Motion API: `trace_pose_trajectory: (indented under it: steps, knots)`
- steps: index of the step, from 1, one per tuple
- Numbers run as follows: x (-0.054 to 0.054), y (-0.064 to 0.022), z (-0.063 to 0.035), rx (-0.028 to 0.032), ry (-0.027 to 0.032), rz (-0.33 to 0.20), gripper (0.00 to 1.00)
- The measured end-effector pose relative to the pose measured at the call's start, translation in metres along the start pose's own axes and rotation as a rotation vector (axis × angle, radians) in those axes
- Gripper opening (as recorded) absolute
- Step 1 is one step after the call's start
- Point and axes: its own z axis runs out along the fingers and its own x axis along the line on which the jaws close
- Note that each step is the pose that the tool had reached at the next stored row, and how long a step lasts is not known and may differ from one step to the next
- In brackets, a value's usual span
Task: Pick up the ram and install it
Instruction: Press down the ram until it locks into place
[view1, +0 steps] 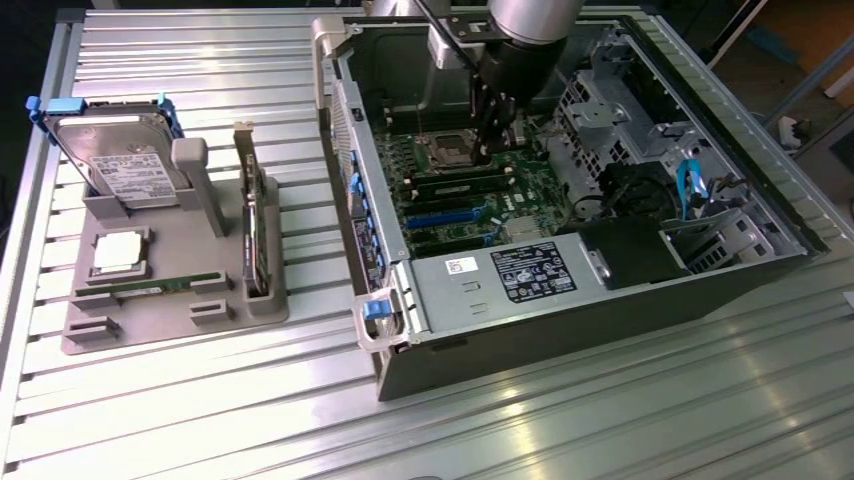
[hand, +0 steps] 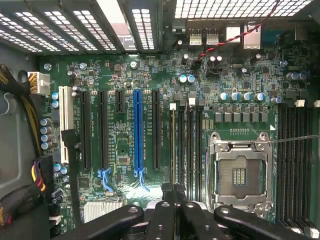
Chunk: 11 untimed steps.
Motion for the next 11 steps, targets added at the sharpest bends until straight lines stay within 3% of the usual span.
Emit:
trace_pose_trajectory:
  steps: [3,7,11]
  knots:
    - [0.000,0.0000,-0.0001,0.0000,0.0002,0.000,0.11]
    - [0.000,-0.0004,-0.0080,-0.0006,0.0006,0.000,0.11]
    - [0.001,-0.0021,-0.0289,-0.0042,0.0010,0.000,0.11]
